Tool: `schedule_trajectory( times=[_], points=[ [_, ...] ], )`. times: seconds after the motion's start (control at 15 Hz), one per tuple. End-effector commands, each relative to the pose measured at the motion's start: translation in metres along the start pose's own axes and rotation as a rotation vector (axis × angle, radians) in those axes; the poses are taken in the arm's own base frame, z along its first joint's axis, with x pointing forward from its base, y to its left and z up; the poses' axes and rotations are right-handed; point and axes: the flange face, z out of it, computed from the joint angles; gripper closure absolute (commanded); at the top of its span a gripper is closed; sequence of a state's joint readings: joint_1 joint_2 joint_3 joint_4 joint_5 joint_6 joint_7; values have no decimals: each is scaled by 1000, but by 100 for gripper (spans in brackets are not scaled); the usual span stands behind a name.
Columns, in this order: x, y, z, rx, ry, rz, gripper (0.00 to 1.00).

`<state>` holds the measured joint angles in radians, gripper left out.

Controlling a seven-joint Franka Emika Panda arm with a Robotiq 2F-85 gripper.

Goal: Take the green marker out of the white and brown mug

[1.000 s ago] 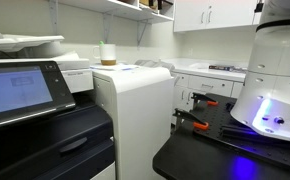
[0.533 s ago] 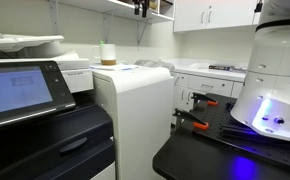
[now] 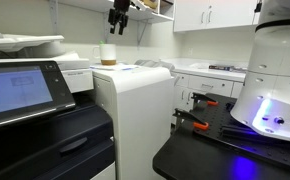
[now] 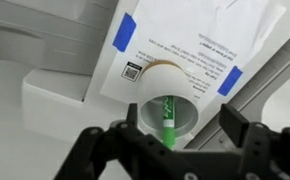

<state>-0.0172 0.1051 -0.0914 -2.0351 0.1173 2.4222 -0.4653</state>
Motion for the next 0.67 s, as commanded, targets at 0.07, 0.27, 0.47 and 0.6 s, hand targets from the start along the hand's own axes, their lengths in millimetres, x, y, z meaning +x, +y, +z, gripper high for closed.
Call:
schedule_trajectory(
  times=[0.07,0.27,0.47,0.6],
  points=[
    [31,8,24,15,3,18,51],
    [40,15,39,5,-7,34,67],
    [46,19,51,9,-24,33,67],
    [49,18,56,16,-31,26,65]
  ],
)
